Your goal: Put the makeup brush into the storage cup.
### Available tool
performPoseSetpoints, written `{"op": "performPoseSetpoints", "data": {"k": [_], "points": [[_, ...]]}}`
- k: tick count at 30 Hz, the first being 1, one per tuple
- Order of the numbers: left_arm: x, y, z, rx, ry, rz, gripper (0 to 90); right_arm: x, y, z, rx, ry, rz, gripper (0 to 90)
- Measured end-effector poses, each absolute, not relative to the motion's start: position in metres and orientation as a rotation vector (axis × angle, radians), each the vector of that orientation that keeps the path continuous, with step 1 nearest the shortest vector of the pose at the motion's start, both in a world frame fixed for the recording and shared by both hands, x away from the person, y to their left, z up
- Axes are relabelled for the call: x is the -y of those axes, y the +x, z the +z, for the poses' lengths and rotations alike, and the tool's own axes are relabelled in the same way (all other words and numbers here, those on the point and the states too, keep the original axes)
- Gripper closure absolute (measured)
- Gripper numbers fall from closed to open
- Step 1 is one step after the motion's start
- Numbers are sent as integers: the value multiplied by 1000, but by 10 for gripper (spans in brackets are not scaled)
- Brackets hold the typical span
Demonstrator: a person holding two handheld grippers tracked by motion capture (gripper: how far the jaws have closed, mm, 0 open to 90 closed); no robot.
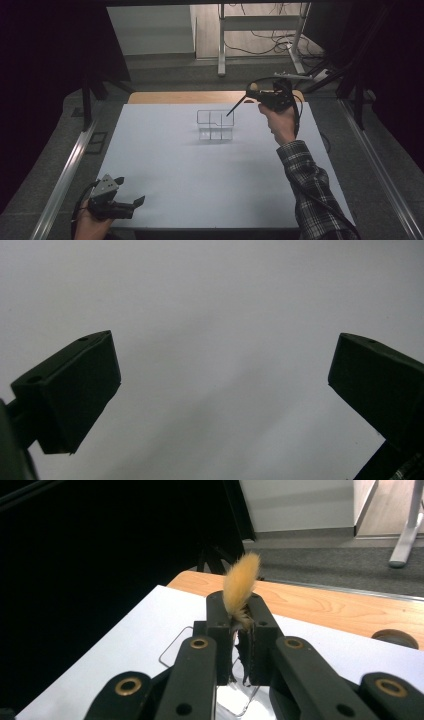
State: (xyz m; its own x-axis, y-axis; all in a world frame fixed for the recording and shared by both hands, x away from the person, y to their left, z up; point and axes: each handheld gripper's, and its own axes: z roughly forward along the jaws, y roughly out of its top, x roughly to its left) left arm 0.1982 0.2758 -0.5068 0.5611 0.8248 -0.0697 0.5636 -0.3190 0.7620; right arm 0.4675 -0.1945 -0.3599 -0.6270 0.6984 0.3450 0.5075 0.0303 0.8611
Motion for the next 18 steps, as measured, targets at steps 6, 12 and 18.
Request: {"op": "performPoseSetpoints", "data": {"k": [6, 12, 18], "points": [[-278, 196, -507, -1118, 2022, 431, 10, 194, 477, -360, -2107, 1273, 1636, 846], [-281, 194, -508, -1127, 2017, 434, 10, 193, 482, -362, -2100, 1277, 1625, 845], [-282, 194, -508, -1126, 2015, 439, 11, 191, 484, -367, -2101, 1279, 1605, 845]]}}
